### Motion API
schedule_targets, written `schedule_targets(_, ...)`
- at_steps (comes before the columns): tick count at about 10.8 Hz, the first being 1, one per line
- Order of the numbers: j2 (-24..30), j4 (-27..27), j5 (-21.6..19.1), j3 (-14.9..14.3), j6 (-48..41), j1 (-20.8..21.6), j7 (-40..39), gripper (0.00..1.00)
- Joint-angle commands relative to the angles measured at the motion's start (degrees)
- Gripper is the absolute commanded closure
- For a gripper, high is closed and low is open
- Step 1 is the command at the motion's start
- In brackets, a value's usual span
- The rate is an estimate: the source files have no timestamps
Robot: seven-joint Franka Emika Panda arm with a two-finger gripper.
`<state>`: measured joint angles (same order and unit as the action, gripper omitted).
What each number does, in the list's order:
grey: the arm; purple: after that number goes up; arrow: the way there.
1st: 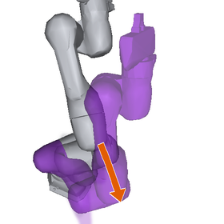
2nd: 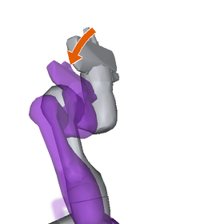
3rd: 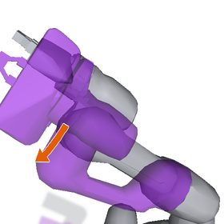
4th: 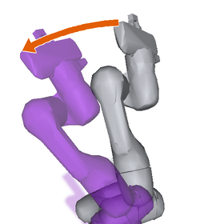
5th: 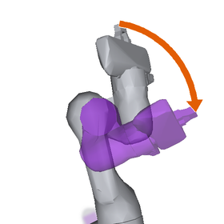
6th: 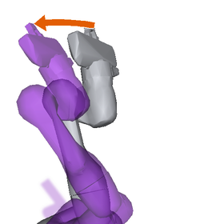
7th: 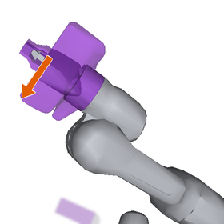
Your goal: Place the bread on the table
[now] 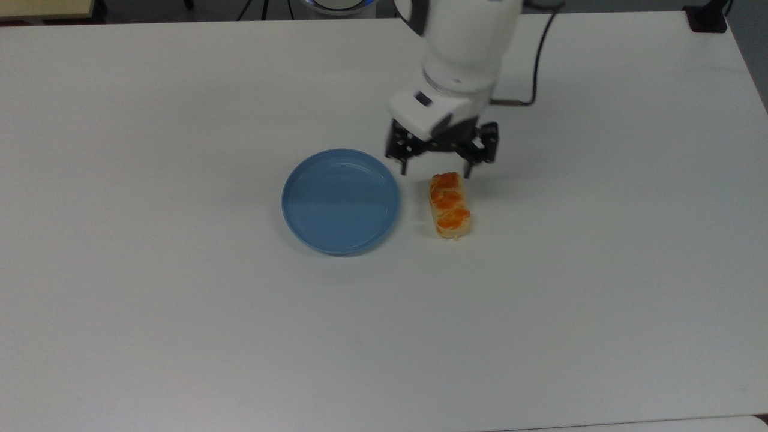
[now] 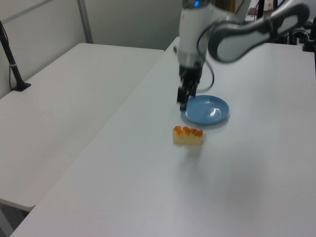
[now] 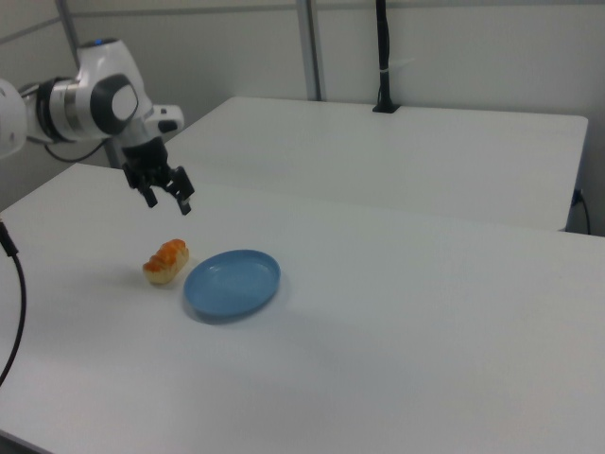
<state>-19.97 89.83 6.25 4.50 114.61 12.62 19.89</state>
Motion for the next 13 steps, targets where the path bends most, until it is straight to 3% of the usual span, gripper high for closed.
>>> schedule_targets(1, 8.3, 2.0, 0.4, -0.2, -8.9, -6.4, -8.0, 0.00)
schedule_targets(5, 14.4, 2.0, -0.7, -0.2, -17.9, -12.3, -11.6, 0.00)
schedule_targets(13, 16.7, 1.9, -1.2, -0.2, -21.2, -12.9, -11.0, 0.00)
